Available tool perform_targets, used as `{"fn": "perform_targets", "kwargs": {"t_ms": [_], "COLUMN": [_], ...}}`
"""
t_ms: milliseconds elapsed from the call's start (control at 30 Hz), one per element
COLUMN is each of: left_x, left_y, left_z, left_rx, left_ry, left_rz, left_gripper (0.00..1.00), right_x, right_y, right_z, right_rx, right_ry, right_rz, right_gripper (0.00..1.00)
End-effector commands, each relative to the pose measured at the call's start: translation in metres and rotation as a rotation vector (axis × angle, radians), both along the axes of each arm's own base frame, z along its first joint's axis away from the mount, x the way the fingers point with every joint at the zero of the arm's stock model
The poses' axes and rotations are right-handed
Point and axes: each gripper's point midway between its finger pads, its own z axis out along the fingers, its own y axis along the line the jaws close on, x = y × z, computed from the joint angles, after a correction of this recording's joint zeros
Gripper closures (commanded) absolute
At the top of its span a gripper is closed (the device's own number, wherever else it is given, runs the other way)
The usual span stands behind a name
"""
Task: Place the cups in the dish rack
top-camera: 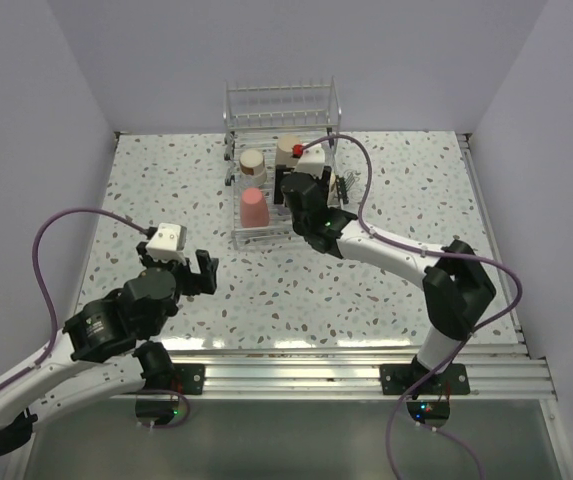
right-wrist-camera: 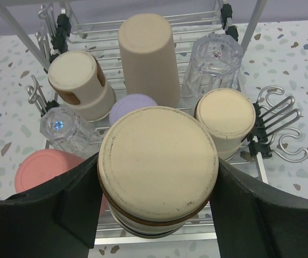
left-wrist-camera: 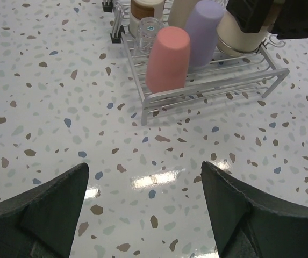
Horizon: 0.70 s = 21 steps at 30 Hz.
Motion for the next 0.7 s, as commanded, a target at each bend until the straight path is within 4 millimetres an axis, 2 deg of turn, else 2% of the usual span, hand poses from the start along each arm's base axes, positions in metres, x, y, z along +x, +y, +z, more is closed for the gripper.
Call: {"fn": "perform_targets", "kwargs": {"t_ms": [0, 533, 667], "left_x": [0.003, 0.005, 0.005], "left_y": [-0.005, -0.002, -0.002], "left_z": [0.004, 0.008, 0.007], "left_rx": [0.012, 0.002, 0.002], "left_ry": [-0.009, -0.019, -0.019], "left_rz": [-0.017, -0.013, -0.015], "left_gripper": [0.12, 0.12, 0.12], "right_x": [0.010, 0.014, 0.017], "right_y": [0.012, 0.018, 0.019], "right_z": [0.017, -0.034, -0.038], "right_rx": [0.061, 0.050, 0.044], "right_ry": [-0.027, 0.046, 0.049], "right_rz": [0.013, 0.000, -0.012], "right_gripper": [1.00, 1.00, 1.00]}}
